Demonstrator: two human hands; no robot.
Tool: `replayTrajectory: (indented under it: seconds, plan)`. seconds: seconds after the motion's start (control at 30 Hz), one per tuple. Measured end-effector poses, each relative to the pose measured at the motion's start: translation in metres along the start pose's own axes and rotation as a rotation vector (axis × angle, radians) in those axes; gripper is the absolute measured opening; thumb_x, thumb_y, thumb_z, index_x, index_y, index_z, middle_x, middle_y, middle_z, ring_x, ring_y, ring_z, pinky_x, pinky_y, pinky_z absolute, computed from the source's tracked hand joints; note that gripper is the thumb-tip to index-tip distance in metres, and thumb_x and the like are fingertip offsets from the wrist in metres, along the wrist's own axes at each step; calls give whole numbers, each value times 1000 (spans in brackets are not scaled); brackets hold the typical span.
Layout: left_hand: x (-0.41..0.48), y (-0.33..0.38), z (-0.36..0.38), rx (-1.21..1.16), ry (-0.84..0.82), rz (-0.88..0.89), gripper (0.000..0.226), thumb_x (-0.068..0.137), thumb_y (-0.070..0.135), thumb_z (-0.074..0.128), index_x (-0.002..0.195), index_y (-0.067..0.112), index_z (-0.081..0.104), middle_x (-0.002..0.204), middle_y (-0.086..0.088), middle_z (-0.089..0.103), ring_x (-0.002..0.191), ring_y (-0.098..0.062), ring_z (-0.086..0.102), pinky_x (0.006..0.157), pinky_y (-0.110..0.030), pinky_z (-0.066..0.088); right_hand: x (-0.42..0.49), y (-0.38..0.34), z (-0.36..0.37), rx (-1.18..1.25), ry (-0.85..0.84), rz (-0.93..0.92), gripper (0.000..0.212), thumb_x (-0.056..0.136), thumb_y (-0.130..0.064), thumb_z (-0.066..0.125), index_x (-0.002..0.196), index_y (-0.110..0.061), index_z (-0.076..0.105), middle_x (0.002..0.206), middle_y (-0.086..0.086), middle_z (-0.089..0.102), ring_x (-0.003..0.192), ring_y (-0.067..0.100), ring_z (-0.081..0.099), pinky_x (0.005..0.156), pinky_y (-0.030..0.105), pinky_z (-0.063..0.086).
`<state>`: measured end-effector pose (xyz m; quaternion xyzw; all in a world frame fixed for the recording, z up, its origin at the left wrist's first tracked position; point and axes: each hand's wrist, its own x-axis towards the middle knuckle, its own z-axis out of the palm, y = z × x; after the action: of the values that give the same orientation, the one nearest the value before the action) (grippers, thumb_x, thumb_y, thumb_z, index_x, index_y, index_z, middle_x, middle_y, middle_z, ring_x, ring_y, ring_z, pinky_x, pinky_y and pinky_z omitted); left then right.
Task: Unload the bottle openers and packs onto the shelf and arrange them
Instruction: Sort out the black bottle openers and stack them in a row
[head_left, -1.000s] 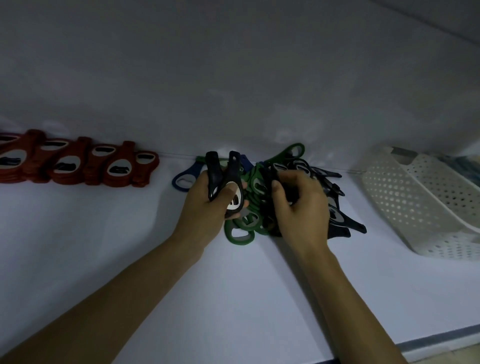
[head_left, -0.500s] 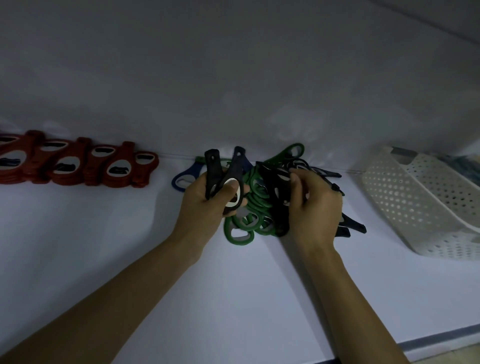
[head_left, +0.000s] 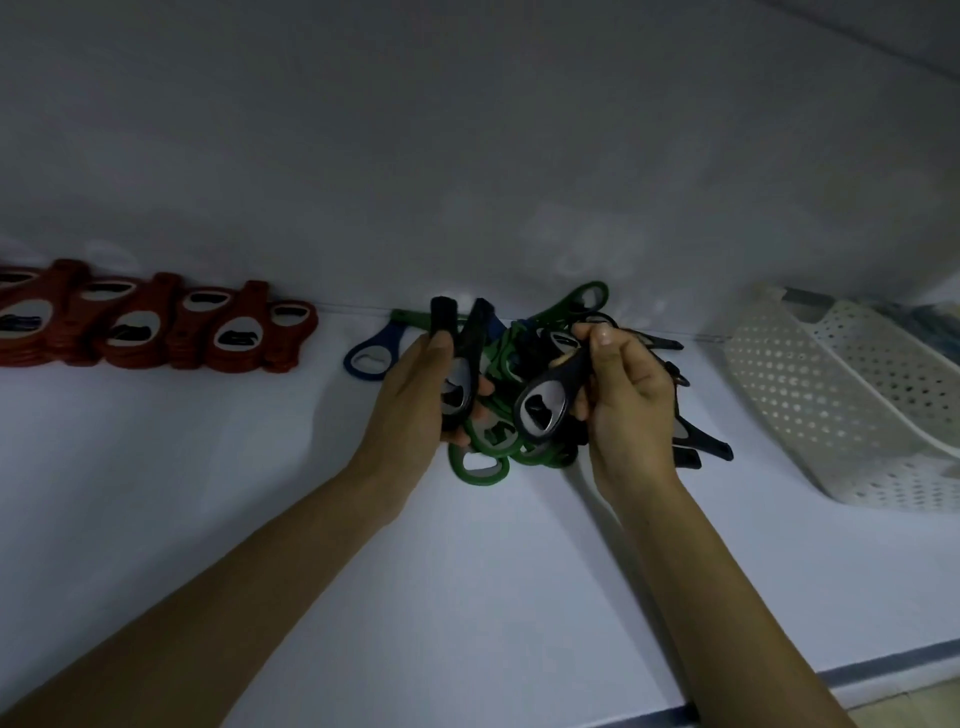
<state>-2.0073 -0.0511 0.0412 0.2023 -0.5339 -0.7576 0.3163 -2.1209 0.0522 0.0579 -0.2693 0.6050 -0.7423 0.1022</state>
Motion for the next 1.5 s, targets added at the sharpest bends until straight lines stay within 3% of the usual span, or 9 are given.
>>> replayTrajectory:
  seconds: [0.1, 0.27, 0.47, 0.6, 0.73, 0.9, 1.13, 1.33, 1.5]
  plan:
    - [-3, -2, 0, 69, -96, 68, 24, 98, 31, 42, 90, 37, 64, 79, 17, 72, 71, -1, 68, 50, -18, 50, -4, 3, 4, -47, -117, -55, 20, 99, -16, 47, 88, -14, 64, 55, 5, 55, 42, 10, 45, 49, 19, 44]
    - [-4, -4, 0, 97, -178, 150, 18, 88, 33, 50, 100, 32, 64, 90, 14, 72, 84, -4, 69, 57, -18, 53, -7, 3, 6, -96, -178, -146, 12, 96, -11, 52, 91, -9, 62, 58, 1, 63, 48, 13, 60, 55, 26, 54]
    - [-1, -11, -3, 159, -207, 154, 21, 86, 38, 61, 106, 32, 64, 97, 5, 72, 92, -12, 68, 70, -31, 59, -7, 4, 6, -61, -167, -128, 10, 92, -9, 57, 95, -11, 67, 71, 3, 71, 53, 16, 66, 55, 25, 55]
    - [-1, -16, -3, 275, -195, 209, 29, 87, 22, 62, 116, 23, 60, 102, 1, 70, 93, -17, 69, 74, -36, 59, -7, 6, 5, -94, -102, -156, 16, 94, -26, 57, 94, -19, 71, 77, 1, 73, 54, 16, 67, 53, 25, 54]
    - [0, -15, -4, 177, -82, 171, 24, 92, 7, 57, 104, 26, 60, 89, 5, 71, 79, -15, 70, 61, -31, 58, 1, 11, -10, -492, 126, -206, 19, 95, -35, 53, 97, -26, 70, 88, -8, 72, 82, 12, 68, 75, 41, 56]
    - [1, -12, -2, 121, -30, 124, 23, 90, 5, 59, 105, 21, 61, 86, 2, 70, 69, -12, 69, 52, -22, 52, 3, 20, -15, -1109, -126, -217, 46, 86, -39, 66, 122, -12, 64, 124, 6, 64, 115, 28, 56, 96, 47, 46]
    - [0, -8, -1, 54, 1, 84, 15, 92, 6, 55, 101, 17, 62, 79, 4, 70, 63, -9, 68, 48, -17, 49, 2, 17, -13, -1098, -64, -270, 30, 93, -29, 59, 114, -9, 69, 121, 9, 66, 111, 30, 60, 92, 47, 48]
    - [0, -6, -1, -6, -6, 85, 21, 92, 2, 54, 102, 20, 58, 94, -1, 67, 71, -8, 70, 53, -18, 52, 3, 15, -13, -990, -110, -194, 36, 85, -21, 69, 120, -11, 66, 121, 4, 66, 113, 24, 57, 97, 40, 46]
    - [0, -5, -2, -31, -10, 97, 27, 89, -2, 56, 106, 19, 56, 97, 3, 66, 78, -4, 69, 55, -20, 54, 1, 15, -13, -920, -121, -237, 32, 86, -11, 68, 118, -14, 68, 115, 1, 68, 113, 16, 54, 93, 17, 38]
